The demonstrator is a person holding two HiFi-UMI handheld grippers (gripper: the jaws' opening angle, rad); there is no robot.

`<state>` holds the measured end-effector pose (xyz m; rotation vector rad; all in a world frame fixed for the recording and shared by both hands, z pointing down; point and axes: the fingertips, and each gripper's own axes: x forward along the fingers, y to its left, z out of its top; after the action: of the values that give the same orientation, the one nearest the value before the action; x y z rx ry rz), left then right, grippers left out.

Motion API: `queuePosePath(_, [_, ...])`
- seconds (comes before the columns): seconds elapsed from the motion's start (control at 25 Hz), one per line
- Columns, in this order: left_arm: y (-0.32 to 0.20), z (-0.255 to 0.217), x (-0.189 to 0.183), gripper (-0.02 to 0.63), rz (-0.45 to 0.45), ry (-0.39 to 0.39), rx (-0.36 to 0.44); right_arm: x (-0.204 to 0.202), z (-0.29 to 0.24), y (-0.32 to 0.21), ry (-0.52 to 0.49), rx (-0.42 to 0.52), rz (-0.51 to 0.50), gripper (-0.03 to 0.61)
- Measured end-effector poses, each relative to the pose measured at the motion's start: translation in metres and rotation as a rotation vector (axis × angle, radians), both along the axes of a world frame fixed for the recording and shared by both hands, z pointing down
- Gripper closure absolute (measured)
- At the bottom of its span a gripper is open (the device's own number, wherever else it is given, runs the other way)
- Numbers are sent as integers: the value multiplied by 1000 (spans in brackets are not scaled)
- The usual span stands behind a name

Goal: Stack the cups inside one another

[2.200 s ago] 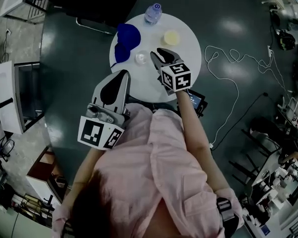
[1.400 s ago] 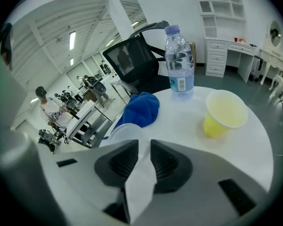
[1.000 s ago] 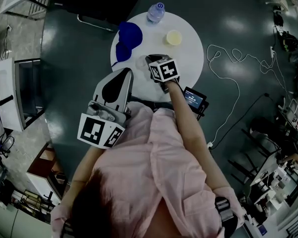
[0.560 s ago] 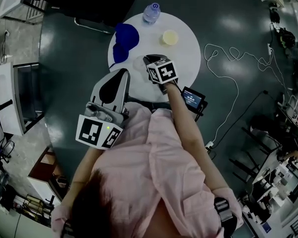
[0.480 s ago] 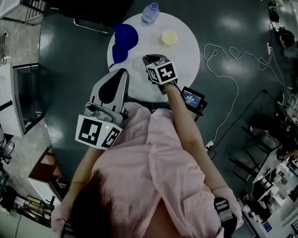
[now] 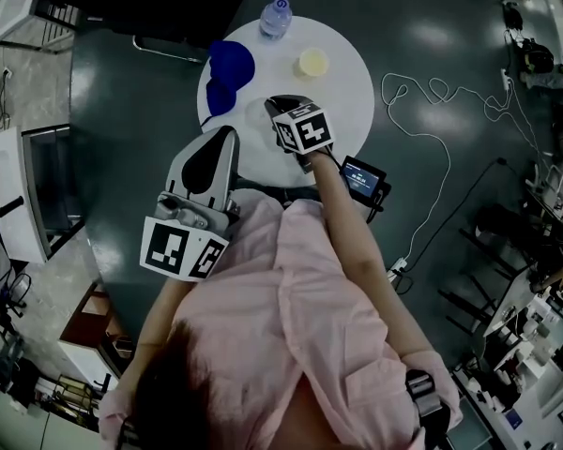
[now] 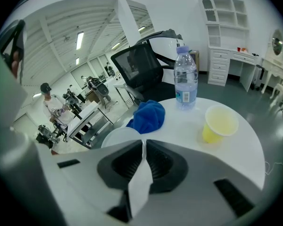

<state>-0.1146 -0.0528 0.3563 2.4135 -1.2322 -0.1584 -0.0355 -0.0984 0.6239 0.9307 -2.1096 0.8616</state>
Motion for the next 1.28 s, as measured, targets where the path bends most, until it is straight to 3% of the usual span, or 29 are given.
queuePosePath(0.8, [3, -2, 2, 596, 4, -1, 11, 3, -16, -7, -65, 27, 59, 534])
queuePosePath(1.28, [4, 0, 2, 597, 5, -4, 13, 8, -44, -21, -131, 105, 116, 534])
